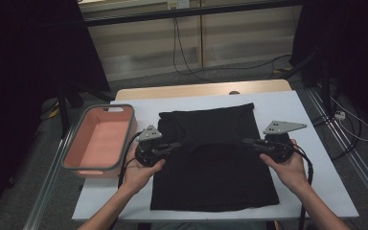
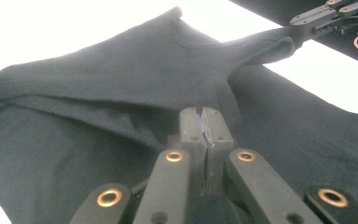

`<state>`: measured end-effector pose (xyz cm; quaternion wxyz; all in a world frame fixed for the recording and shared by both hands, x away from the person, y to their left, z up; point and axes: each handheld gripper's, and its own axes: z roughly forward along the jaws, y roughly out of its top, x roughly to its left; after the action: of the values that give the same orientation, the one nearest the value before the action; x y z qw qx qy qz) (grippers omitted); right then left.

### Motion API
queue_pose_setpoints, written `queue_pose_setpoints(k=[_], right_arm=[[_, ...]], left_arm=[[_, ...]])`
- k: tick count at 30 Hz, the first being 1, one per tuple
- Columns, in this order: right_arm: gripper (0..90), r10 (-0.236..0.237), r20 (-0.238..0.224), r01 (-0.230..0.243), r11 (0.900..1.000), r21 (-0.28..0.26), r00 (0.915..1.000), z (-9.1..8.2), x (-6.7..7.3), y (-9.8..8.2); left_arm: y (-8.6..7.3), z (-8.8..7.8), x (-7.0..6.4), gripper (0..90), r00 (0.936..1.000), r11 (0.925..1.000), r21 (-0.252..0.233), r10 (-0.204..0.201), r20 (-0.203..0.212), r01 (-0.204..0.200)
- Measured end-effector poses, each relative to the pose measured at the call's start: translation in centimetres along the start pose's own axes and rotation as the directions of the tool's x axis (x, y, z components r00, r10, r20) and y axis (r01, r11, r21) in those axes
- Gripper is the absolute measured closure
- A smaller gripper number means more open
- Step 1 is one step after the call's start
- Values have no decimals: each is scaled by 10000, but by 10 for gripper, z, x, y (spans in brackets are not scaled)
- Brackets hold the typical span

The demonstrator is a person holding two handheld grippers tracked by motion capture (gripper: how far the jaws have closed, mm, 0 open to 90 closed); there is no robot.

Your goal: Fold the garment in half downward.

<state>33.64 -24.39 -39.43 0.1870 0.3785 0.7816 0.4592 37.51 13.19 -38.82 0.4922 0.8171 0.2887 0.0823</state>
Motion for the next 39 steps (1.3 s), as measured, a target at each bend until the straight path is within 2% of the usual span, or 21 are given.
queue_pose_setpoints(k=[6, 10, 21, 22, 34, 39], right_arm=[[887, 47, -169, -46, 10000, 65, 9998, -8, 8, -9], [887, -45, -276, 50, 9998, 179, 9996, -12, 15, -12], [887, -146, -544, 163, 9993, 322, 9984, -22, 30, -18], [887, -173, -549, 191, 9993, 334, 9983, -23, 31, -19], [887, -4, -834, 65, 9974, 719, 9965, -32, 43, -41], [887, 158, -874, -75, 9955, 940, 9960, -34, 44, -51]], left_arm=[[-4, -7, -8, 890, 9999, 10000, 0, 69, 103, -69], [-7, -13, -14, 891, 9995, 9995, 158, 276, 141, -278], [-18, -22, -23, 891, 9992, 9990, 296, 320, 247, -327], [-19, -22, -24, 891, 9993, 9993, 283, 235, 285, -243], [-36, -26, -35, 891, 9981, 9964, 774, 306, 533, -347], [-46, -23, -41, 892, 9969, 9913, 1227, 387, 682, -469]])
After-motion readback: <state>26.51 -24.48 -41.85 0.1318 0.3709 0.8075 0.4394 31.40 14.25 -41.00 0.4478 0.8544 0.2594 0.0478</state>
